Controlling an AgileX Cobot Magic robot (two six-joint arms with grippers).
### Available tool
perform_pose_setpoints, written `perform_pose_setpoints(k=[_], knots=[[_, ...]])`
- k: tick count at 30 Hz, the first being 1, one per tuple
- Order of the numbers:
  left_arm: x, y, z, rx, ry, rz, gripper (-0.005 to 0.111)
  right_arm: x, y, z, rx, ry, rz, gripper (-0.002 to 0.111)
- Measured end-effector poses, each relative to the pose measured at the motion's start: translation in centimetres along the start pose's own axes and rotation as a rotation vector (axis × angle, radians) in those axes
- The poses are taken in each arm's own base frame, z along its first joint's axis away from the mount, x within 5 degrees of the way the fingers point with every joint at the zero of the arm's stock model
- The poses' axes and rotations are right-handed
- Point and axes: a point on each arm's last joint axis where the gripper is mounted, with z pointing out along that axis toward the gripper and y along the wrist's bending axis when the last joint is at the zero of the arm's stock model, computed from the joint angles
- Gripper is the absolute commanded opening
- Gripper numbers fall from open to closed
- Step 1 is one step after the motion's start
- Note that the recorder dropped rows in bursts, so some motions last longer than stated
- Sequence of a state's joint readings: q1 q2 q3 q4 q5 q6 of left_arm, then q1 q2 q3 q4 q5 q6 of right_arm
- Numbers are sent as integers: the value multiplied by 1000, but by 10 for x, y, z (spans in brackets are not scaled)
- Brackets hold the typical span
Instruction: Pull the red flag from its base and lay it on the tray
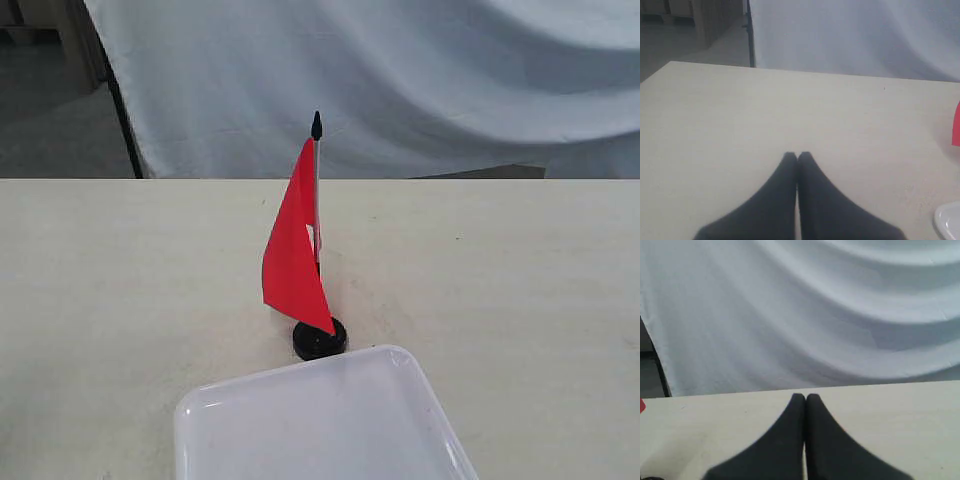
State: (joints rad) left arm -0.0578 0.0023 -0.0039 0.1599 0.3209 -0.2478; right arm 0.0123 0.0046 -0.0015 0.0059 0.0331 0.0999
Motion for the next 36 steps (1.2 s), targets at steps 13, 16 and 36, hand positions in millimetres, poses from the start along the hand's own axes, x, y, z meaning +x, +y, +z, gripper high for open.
perform_pose_setpoints(k=[13, 16, 36], knots=[[0, 0, 0, 0, 0, 0, 0, -40, 4, -9, -52, -456, 26, -1], [0, 0, 0, 0, 0, 0, 0, -49, 5, -14, -86, -560, 92, -1], [0, 0, 0, 0, 0, 0, 0, -100, 41, 60, -474, -458, 233, -1]])
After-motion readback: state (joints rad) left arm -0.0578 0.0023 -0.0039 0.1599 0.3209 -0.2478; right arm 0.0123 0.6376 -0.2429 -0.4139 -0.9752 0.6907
